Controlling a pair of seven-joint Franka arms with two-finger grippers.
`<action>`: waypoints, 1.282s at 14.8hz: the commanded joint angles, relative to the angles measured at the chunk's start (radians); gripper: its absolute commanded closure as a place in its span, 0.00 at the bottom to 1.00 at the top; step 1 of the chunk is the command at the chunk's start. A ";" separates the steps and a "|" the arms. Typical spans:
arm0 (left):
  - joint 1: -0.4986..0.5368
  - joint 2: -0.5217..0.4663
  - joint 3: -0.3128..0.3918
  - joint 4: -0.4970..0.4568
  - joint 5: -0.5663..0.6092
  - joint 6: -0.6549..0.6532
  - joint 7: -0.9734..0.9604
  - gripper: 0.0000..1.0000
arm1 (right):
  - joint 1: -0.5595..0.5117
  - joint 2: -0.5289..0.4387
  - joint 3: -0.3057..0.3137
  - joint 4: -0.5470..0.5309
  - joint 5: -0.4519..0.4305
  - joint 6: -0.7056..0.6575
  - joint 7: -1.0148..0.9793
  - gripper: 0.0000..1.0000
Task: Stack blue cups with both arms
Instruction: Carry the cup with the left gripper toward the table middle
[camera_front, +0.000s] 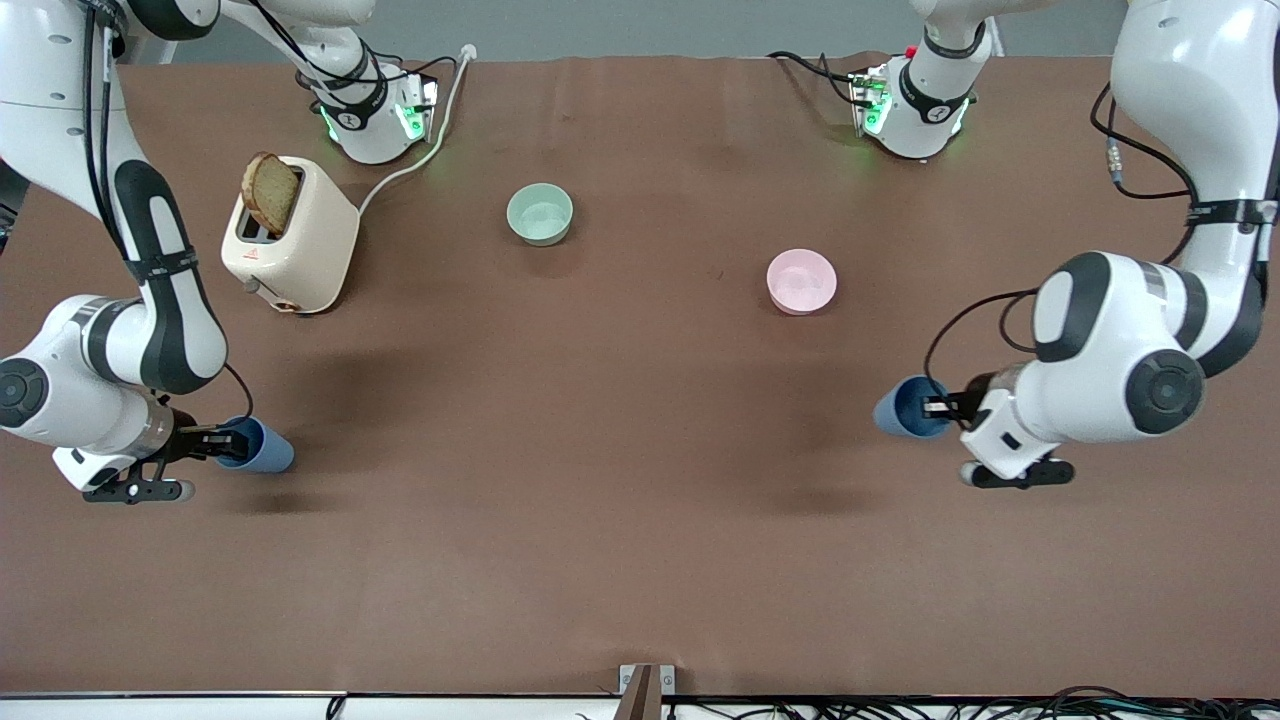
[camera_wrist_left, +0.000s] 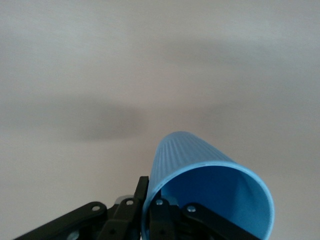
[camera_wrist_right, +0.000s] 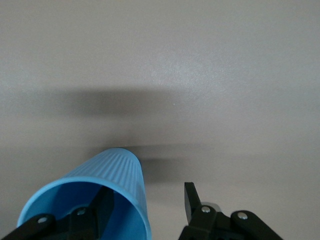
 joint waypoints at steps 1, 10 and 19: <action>-0.049 -0.001 -0.063 0.005 0.004 -0.012 -0.128 1.00 | -0.008 0.002 0.006 -0.006 0.023 0.009 -0.002 0.56; -0.385 0.097 -0.051 0.007 0.007 0.227 -0.583 0.98 | -0.004 -0.045 0.006 0.098 0.061 -0.173 -0.009 0.98; -0.562 0.212 0.007 0.010 0.088 0.392 -0.812 0.91 | 0.083 -0.122 0.016 0.218 0.187 -0.352 0.115 0.98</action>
